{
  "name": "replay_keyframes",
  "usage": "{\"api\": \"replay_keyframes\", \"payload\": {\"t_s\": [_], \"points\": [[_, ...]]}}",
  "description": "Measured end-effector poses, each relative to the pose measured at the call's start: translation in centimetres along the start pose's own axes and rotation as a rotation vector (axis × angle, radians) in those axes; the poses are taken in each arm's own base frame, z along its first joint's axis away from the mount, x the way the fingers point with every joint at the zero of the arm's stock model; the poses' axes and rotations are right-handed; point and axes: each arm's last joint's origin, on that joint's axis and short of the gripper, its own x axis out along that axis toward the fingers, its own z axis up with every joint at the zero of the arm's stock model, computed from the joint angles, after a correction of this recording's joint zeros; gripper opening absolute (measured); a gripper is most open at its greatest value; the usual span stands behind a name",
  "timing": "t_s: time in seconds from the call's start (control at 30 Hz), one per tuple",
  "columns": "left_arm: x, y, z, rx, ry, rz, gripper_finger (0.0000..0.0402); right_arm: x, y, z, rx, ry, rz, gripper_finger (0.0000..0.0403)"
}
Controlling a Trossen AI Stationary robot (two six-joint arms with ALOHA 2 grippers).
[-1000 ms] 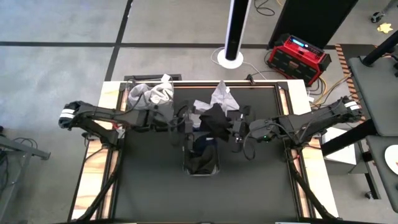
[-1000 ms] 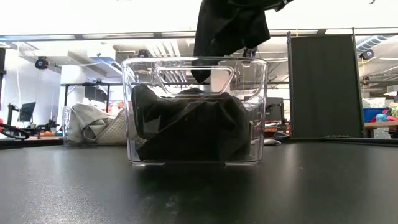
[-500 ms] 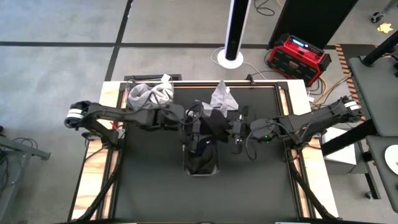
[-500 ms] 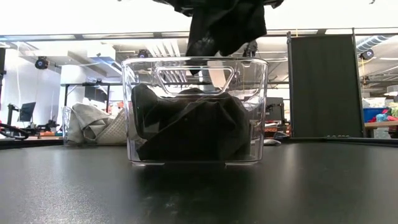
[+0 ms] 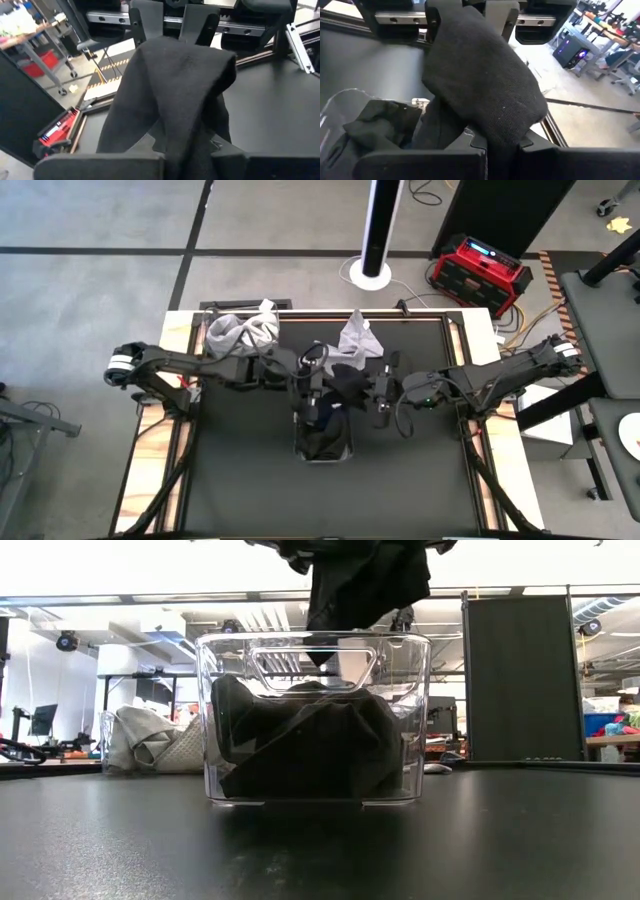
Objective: Sort towels by color in basket
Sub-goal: Put the black towel into the bottom transparent bin
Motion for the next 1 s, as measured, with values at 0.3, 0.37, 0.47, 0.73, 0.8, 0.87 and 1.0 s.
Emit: {"api": "replay_keyframes", "payload": {"t_s": [0.3, 0.37, 0.47, 0.73, 0.8, 0.87, 1.0], "points": [[-2.1, -1.7, 1.3, -0.034, 0.029, 0.030, 0.0004, -1.4, -0.8, 0.0, 0.066, 0.009, -0.014, 0.0077], [-2.4, -2.1, 1.6, -0.022, 0.031, 0.055, 0.0004, -1.7, -1.0, -0.1, 0.083, 0.023, -0.012, 0.0097], [-2.5, -2.8, 1.6, -0.007, 0.038, 0.088, 0.0003, -2.3, -1.3, -0.2, 0.115, 0.034, -0.011, 0.0120], [-2.7, -3.7, -0.8, -0.029, 0.073, 0.171, 0.0002, -2.6, -1.3, -1.4, 0.191, 0.141, -0.007, 0.0152], [-3.1, -3.6, -1.2, -0.048, 0.079, 0.215, 0.0002, -2.7, -1.3, -1.5, 0.207, 0.150, -0.008, 0.0156], [-3.3, -3.6, -1.7, -0.073, 0.099, 0.271, 0.0002, -2.7, -1.3, -1.5, 0.231, 0.150, -0.008, 0.0161], [-3.6, -3.6, -2.0, -0.099, 0.107, 0.325, 0.0002, -2.7, -1.2, -1.4, 0.242, 0.144, 0.044, 0.0177]]}}
